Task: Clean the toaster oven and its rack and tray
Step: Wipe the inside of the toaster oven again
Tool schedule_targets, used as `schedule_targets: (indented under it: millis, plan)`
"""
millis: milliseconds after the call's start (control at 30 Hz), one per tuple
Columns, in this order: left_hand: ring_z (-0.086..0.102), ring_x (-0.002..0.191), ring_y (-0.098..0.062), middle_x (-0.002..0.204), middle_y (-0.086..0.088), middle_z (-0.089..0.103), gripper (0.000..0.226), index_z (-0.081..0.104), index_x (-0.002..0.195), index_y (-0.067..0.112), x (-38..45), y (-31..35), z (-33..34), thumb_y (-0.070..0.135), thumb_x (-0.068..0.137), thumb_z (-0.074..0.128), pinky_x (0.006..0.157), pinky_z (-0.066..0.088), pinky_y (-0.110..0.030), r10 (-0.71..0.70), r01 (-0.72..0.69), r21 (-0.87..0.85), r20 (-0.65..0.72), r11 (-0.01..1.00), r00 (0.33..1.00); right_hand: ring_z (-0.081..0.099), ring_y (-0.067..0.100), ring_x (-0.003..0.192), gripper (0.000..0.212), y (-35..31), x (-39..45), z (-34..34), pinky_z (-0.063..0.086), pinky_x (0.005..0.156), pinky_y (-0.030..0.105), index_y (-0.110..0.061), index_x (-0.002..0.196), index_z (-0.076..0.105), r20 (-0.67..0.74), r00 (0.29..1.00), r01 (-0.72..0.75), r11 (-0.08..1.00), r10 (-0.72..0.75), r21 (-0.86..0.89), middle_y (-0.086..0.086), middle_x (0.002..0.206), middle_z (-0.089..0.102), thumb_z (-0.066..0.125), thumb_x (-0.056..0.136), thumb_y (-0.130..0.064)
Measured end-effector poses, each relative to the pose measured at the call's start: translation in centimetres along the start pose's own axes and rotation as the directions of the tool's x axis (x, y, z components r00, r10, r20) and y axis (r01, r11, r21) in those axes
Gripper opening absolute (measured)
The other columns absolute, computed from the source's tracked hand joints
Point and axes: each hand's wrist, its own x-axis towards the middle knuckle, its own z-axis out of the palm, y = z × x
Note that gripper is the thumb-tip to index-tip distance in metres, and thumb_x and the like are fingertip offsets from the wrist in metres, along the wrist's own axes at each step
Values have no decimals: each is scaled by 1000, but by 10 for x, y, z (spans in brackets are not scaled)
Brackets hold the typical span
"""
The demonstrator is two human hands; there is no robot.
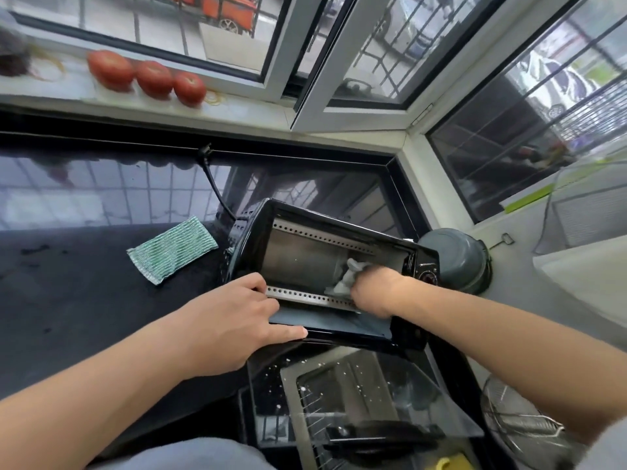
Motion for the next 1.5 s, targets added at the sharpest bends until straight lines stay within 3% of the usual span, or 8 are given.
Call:
schedule_targets:
  millis: [200,367,533,733,1000,1200,1400,1500]
  plan:
    - [46,58,-15,66,7,46,65,61,139,37,0,-3,0,16,79,51,87,46,-33,18,-18,-4,33,1000,999,59,38,112,32,-6,-53,2,48,84,38,1,119,57,128,985,94,984,-114,153,22,124,59,44,90,1]
    - [49,58,-18,66,4,49,68,62,140,34,-2,2,0,17,74,70,85,52,-37,32,-34,26,65,999,997,51,40,122,46,-28,-19,-8,45,93,41,-3,140,43,179,980,0,912,-81,409,27,146,39,41,94,-2]
    - [51,63,-21,70,2,52,69,54,147,33,-5,4,5,16,81,65,90,46,-38,26,-32,64,95,997,995,61,35,103,40,-22,-65,12,51,90,45,-8,125,59,134,989,-41,739,-67,673,12,111,65,37,92,-6]
    - [55,67,-22,75,0,54,66,56,145,26,-2,2,3,19,80,68,95,37,-40,26,-43,119,144,992,989,53,27,124,49,-31,-87,40,45,103,41,-23,143,49,30,982,-118,484,185,867,5,142,52,38,98,-8]
    - [58,66,-29,77,-6,56,58,57,143,4,-6,4,9,9,94,28,90,49,-45,92,-132,256,159,958,983,58,17,111,40,-83,-78,42,46,93,25,-31,127,64,-259,895,131,340,363,931,-9,120,56,49,99,-7]
    - [60,72,-32,84,-11,59,62,53,144,-4,-14,-9,47,1,103,8,85,53,-47,170,-214,385,145,898,975,55,25,112,50,-110,-56,75,47,88,34,-24,130,57,-81,811,-72,237,579,969,0,119,51,47,89,5]
    - [63,78,-33,90,-12,63,55,56,142,-5,-1,-35,89,0,97,26,86,51,-44,140,-213,443,192,871,971,56,19,99,21,-160,-22,77,46,77,34,-21,107,60,136,624,41,-206,769,978,-4,110,55,41,103,-16]
    - [62,80,-32,90,-11,62,55,55,143,-6,7,-49,107,2,95,29,91,47,-44,143,-236,461,227,856,963,51,14,99,18,-182,-2,73,44,79,30,-22,105,59,186,538,66,-261,822,963,-7,103,55,42,102,-18]
